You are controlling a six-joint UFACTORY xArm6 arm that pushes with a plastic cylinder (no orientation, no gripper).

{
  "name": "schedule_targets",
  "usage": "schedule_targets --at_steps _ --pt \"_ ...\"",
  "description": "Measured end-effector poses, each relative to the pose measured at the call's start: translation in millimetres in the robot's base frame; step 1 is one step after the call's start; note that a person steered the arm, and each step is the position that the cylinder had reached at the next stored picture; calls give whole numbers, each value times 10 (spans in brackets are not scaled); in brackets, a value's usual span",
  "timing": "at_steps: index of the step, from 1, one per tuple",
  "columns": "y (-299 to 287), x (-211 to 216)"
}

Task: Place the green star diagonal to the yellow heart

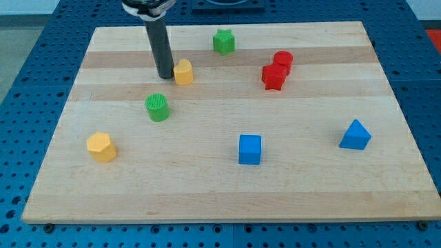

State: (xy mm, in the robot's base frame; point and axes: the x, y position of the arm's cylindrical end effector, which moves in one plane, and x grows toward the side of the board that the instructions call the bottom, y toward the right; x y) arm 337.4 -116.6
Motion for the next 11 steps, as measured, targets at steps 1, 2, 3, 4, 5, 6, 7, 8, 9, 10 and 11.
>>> schedule_targets --at_steps 1,2,3,4,5,6,7,8,9,10,11 --pt "244 -4" --pt "475 -4" --pt "168 -309" --pt "117 -684" --pt "376 -958" --pt "820 -958" --pt "791 -890" --pt "1035 -874" --pt "1412 -874" --pt "1197 -839" --pt "866 -781"
